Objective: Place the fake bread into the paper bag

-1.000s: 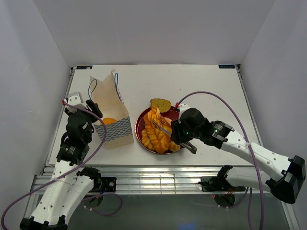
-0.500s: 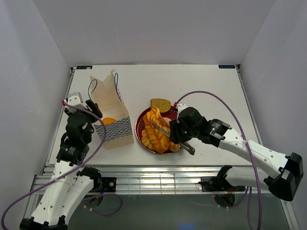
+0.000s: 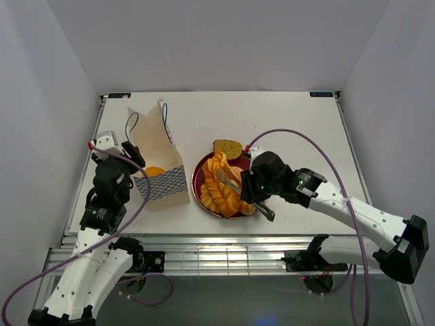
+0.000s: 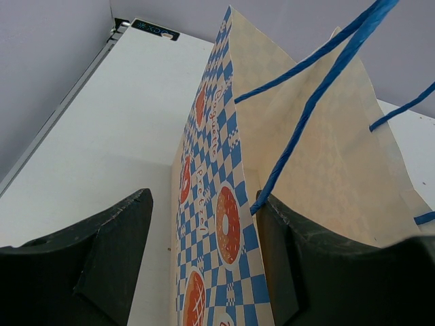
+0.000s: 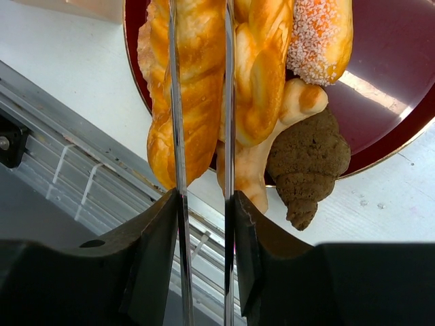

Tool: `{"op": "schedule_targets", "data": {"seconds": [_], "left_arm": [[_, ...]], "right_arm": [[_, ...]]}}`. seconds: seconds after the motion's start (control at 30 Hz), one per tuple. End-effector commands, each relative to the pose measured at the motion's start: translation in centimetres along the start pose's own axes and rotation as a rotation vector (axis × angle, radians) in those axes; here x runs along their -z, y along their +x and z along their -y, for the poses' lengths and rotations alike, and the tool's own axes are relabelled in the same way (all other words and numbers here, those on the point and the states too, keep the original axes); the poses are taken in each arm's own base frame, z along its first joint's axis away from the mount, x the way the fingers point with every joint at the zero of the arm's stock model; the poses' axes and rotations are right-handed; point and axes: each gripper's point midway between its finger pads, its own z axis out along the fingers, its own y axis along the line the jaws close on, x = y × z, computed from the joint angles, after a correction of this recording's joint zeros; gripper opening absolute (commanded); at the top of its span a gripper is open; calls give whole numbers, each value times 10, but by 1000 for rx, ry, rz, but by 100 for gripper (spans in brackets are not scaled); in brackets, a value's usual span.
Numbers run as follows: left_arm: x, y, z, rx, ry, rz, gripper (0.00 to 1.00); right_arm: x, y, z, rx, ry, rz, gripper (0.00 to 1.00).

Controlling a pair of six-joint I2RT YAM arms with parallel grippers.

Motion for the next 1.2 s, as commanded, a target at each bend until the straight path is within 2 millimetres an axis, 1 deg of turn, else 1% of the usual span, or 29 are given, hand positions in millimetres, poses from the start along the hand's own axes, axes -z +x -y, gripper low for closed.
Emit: {"op": "schedule_targets", "data": {"seconds": [0.0, 0.13, 0.17, 0.27, 0.47, 0.5, 0.57, 0.6, 0.67, 0.7, 0.73, 0.77, 0.8, 0.83, 0.9, 0.93, 1.03, 1.07, 1.13, 1.17], "left_arm": [[3, -3, 3, 2, 14, 0, 73], [3, -3, 2, 2, 13, 1, 73], [3, -2, 2, 2, 11, 1, 72], [3, -3, 2, 5, 10, 4, 72], [3, -3, 0, 4, 4, 4, 72], [3, -2, 0, 4, 4, 3, 72], [3, -3, 0, 4, 1, 4, 72], [3, -3, 0, 4, -1, 4, 72], [3, -4, -1, 7, -3, 8, 72], [3, -4, 0, 9, 0, 8, 72], [3, -4, 0, 8, 2, 9, 72], [3, -3, 0, 7, 1, 7, 72], [3, -4, 0, 9, 2, 9, 72], [3, -3, 0, 6, 3, 6, 72], [3, -2, 0, 5, -1, 4, 72], [3, -3, 0, 6, -2, 6, 72], [3, -3, -1, 7, -5, 7, 73], [3, -4, -2, 11, -8, 12, 72], [3, -4, -2, 10, -6, 13, 72], [3, -3, -1, 9, -4, 10, 72]], "right_arm": [[14, -29, -13, 15, -35, 88, 8], [26, -43, -15, 25, -30, 129, 8], [32, -52, -17, 26, -27, 157, 8], [45, -66, -18, 30, -25, 210, 8], [55, -77, -20, 38, -22, 247, 8], [59, -82, -21, 38, -25, 261, 8], [63, -86, -19, 40, -7, 274, 8], [71, -94, -21, 42, -10, 299, 8], [80, -102, -21, 44, 3, 324, 8], [86, -107, -21, 50, 6, 339, 8], [97, -119, -25, 54, 0, 372, 8], [101, -123, -24, 61, 7, 382, 8], [108, -129, -27, 66, 1, 403, 8], [120, -140, -31, 86, -11, 437, 8], [131, -153, -38, 106, -30, 476, 8], [145, -164, -42, 115, -39, 516, 8], [157, -180, -48, 131, -44, 552, 8], [166, -191, -52, 133, -51, 580, 8], [175, -204, -61, 139, -76, 618, 8], [180, -213, -68, 147, -102, 638, 8]]}}
